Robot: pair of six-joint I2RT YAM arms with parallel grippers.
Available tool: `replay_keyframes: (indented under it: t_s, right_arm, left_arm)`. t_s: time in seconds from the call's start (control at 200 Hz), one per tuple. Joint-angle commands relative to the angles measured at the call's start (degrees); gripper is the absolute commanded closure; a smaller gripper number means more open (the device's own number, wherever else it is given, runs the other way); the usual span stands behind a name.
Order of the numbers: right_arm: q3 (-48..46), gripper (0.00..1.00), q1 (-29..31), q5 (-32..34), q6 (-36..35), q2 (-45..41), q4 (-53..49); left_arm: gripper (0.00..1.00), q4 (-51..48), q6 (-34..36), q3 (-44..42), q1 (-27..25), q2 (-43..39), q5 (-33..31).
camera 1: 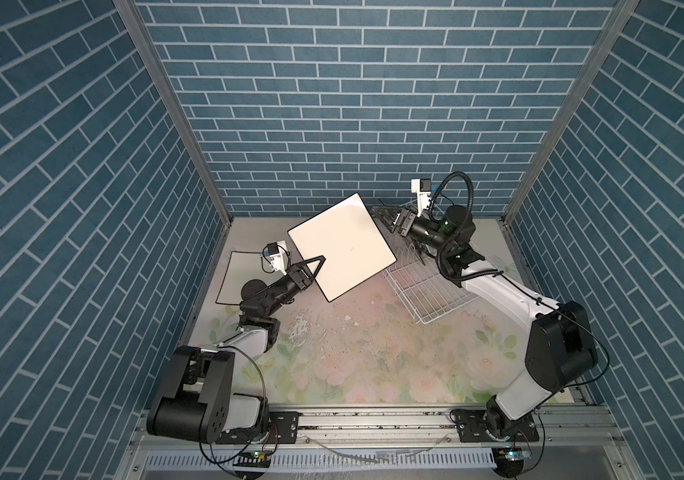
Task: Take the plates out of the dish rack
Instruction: 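Open the right gripper while the left gripper pulls the plate toward the table, then lower the plate onto the first plate with the left gripper while right gripper returns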
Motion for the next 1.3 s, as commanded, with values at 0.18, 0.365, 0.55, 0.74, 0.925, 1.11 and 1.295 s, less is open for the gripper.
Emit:
replay_keyframes:
  t_s: [0.18, 0.365, 0.55, 0.74, 0.925, 1.11, 1.295]
  right_arm:
    - [-5.3, 0.01, -2.3, 4.7, 1.3, -4.0, 4.8]
    - [-9.6, 0.01, -3.2, 6.2, 0.4, -6.1, 7.0]
    - [-14.8, 0.01, -3.5, 9.6, -4.2, -10.2, 5.5]
    - [-19.2, 0.01, -3.5, 12.0, -7.5, -15.7, 3.7]
    - [-19.8, 0.01, -3.5, 12.1, -13.6, -20.3, -4.2]
    - [-21.3, 0.01, -3.4, 11.2, -14.6, -23.2, -5.6]
    - [-22.8, 0.01, -3.5, 11.3, -14.7, -25.0, -5.5]
  left_arm:
    - [1.0, 9.1, -3.0, -2.0, 4.8, -4.0, -6.2]
    - [1.0, 7.3, -2.8, -3.3, 6.4, -6.5, -7.2]
    - [1.0, -2.7, -0.9, -5.7, 7.4, -11.9, -12.6]
    - [1.0, -21.8, 5.4, -6.8, 7.7, -22.8, -21.7]
    - [1.0, -31.6, 8.3, -8.9, 7.8, -30.8, -31.0]
    - [1.0, -27.5, 6.0, -11.7, 8.4, -31.0, -34.7]
    - [1.0, -18.2, 1.2, -11.4, 11.9, -23.4, -31.1]
